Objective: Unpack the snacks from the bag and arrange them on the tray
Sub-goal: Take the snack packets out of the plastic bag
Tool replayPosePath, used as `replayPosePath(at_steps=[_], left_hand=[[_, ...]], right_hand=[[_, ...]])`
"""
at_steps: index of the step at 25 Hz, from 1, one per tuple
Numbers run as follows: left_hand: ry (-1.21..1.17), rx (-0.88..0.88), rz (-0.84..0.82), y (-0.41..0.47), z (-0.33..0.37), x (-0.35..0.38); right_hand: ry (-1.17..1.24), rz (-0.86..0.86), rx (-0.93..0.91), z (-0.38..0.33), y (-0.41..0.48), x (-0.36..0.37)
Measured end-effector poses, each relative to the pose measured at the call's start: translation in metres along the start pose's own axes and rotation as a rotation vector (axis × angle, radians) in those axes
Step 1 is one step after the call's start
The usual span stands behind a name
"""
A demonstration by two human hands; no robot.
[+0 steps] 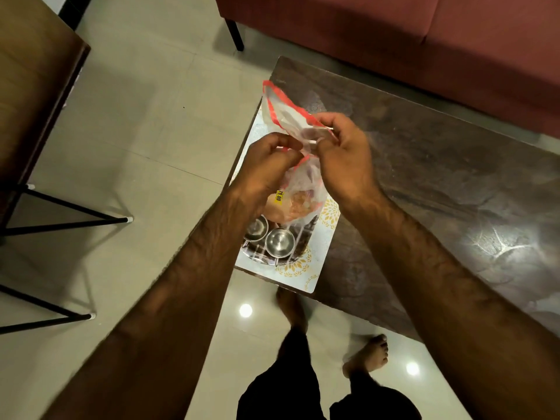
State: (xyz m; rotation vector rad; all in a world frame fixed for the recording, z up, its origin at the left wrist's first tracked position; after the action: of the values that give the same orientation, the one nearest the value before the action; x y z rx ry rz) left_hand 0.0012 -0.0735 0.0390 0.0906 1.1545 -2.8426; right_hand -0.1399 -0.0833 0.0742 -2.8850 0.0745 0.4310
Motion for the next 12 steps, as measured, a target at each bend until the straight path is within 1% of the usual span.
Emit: replayPosePath(at_steps=[2,3,4,6,8,9,10,12], left_hand=[[0.174,0.074,0.011,-0.004,0.008,0.006],[0.248,0.117,0.042,-0.007,0.011,0.007],[0.320,0.166,0.114,-0.011,0.015,0.003],[0.473,0.274,0.317,-0.022,0.024,-0.012],[0.645,0.342,0.474,-0.035,0.033,-0.027],[0.731,0.353,0.514,-0.038,0.036,-0.033],[0.805,0.347,0.529,-0.041,0.037,-0.036],[0.870,0.313,0.491,-0.047,0.035,-0.036]], right_hand=[[-0.072,-0.043,-0.114,-0.010,-0.006,0.005],[-0.146,-0.065,-0.179,-0.014,-0.009,0.006],[-0.246,-0.083,-0.240,-0.016,-0.011,0.007],[-0.489,-0.086,-0.326,-0.018,-0.011,0.001],[-0.666,-0.078,-0.331,-0.013,-0.008,-0.012],[-0.727,-0.092,-0.305,-0.010,-0.007,-0.017],[-0.775,-0.116,-0.275,-0.005,-0.007,-0.020],[-0.811,-0.149,-0.212,0.000,-0.011,-0.022]])
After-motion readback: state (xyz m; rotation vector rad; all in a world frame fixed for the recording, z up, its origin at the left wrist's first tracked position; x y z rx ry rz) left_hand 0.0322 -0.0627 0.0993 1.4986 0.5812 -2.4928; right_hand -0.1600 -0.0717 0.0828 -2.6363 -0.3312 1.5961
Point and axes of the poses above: each hand's wrist, its own y-axis towards the middle knuckle, its own x-axis out of the palm, z = x × y, the point moved 7 cm from there along y, towards the middle knuckle, and after that the axes turned 9 degrees about -x, right-handed, at the moved point
